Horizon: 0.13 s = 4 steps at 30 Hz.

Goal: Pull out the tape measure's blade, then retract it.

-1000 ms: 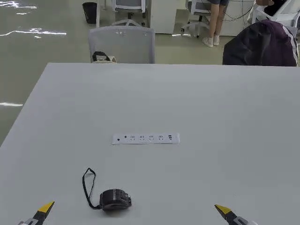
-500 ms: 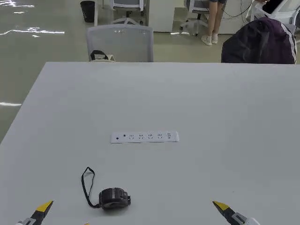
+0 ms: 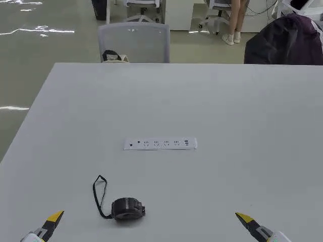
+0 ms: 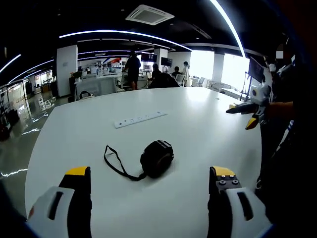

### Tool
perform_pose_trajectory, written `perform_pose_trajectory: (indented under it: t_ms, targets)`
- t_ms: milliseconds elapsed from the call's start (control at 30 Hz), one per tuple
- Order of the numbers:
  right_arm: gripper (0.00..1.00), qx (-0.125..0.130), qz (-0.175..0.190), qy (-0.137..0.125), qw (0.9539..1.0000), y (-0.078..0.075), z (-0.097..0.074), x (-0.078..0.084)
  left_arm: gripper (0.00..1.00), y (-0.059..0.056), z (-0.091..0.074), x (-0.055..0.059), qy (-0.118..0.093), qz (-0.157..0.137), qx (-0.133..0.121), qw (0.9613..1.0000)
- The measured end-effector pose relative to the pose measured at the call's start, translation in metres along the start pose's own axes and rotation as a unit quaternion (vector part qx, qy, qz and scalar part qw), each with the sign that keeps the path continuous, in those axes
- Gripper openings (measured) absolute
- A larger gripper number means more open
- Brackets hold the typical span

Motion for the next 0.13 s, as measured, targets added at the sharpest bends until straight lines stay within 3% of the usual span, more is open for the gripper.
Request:
perform_pose_trajectory:
  t_ms: [133]
  targets:
    - [0.92,0.001,0.0,0.002,1.0,-0.0011,-0.0001,0.0016,0.96,0.0008,-0.0013,0.0006,-0.001,-0.001,-0.001,1.0]
Point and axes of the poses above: the centre of the closed fingertips' face, and the gripper's own axes: z roughly forward along the fingers, y roughly to its left, x roughly out of its underside, the point moved 10 cm from there along -z, roughly backward along the fingers, and after that the axes turned 1 degree about y, right-handed, at the moved point
